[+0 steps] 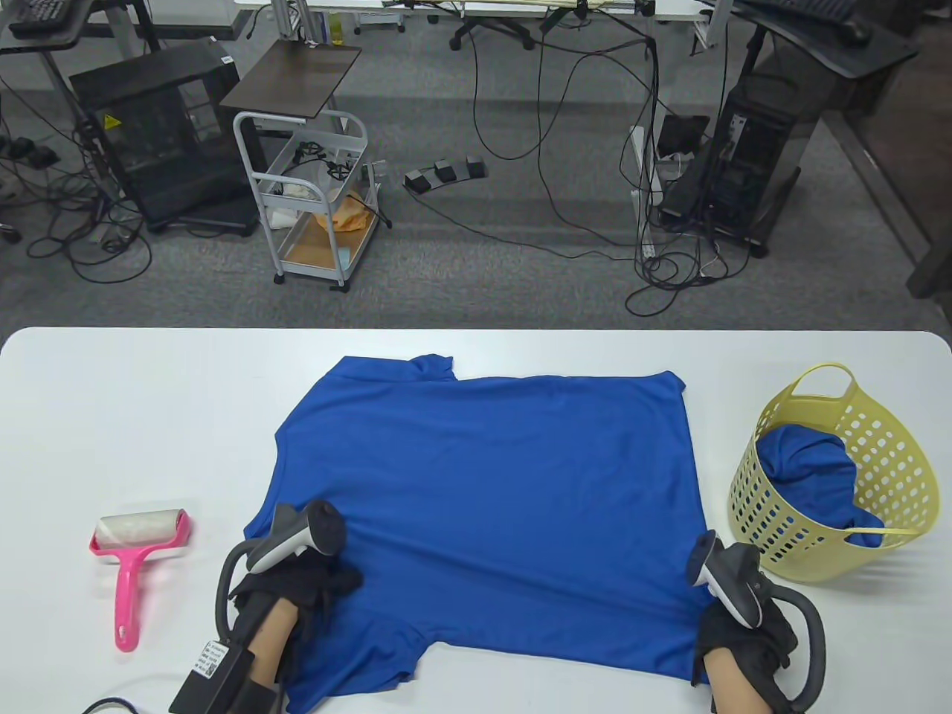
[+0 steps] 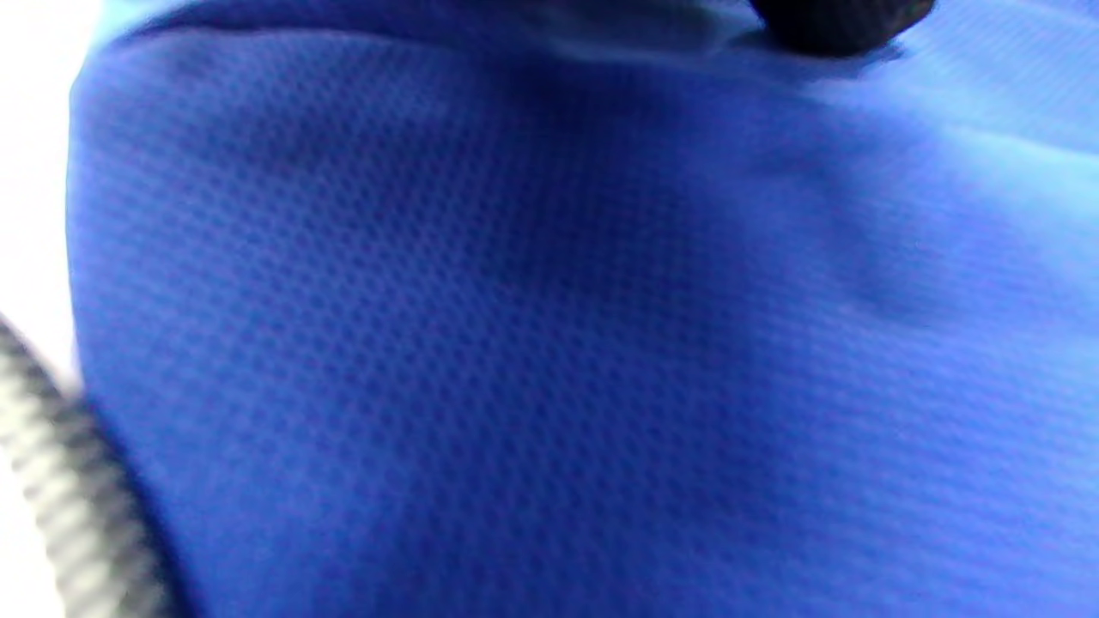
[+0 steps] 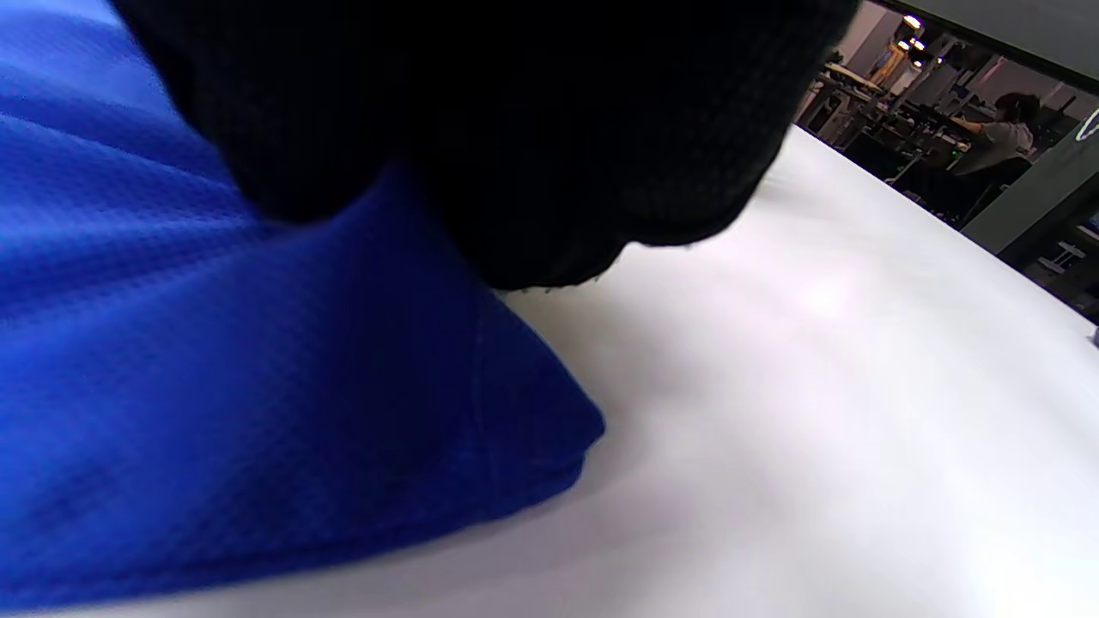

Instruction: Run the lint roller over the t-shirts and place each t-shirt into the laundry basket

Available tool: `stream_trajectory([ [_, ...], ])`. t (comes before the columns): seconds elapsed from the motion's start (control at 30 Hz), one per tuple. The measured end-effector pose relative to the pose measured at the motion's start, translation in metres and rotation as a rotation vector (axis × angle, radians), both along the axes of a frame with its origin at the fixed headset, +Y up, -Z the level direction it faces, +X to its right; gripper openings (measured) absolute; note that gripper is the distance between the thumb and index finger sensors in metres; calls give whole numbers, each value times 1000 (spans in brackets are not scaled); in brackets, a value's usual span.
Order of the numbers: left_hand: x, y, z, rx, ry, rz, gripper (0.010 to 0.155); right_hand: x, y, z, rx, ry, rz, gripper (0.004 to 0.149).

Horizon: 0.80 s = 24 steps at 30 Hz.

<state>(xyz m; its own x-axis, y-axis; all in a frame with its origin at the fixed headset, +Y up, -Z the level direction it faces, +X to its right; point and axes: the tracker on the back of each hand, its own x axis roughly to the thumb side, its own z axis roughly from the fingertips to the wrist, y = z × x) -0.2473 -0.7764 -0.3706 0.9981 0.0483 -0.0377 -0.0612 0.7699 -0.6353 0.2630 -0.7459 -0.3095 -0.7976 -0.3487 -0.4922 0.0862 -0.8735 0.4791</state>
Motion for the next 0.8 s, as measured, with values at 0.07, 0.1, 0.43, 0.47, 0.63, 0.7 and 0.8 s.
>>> stream_trajectory([
  [0.07, 0, 0, 0, 0, 0, -1, 85, -10, 9, -2, 36, 43, 34, 54],
  [0.1, 0, 0, 0, -1, -1, 0, 85, -20, 17, -3, 99, 76, 34, 57],
  [0.43, -1, 0, 0, -4, -5, 5, 85, -95, -8, -14, 126, 361, -263, 77],
  [0.47, -2, 1, -1, -1, -14, 9, 85, -97, -15, -15, 104, 352, -277, 77],
  [0.63, -19, 16, -2, 29, 10, 112, 84, -94, -24, -15, 72, 348, -309, 76],
  [0.7, -25, 29, 2, 60, 45, 159, 81, -94, -26, -15, 69, 340, -322, 75],
  [0.8, -22, 45, 13, 127, -12, 211, 70, -94, -28, -16, 62, 348, -312, 75],
])
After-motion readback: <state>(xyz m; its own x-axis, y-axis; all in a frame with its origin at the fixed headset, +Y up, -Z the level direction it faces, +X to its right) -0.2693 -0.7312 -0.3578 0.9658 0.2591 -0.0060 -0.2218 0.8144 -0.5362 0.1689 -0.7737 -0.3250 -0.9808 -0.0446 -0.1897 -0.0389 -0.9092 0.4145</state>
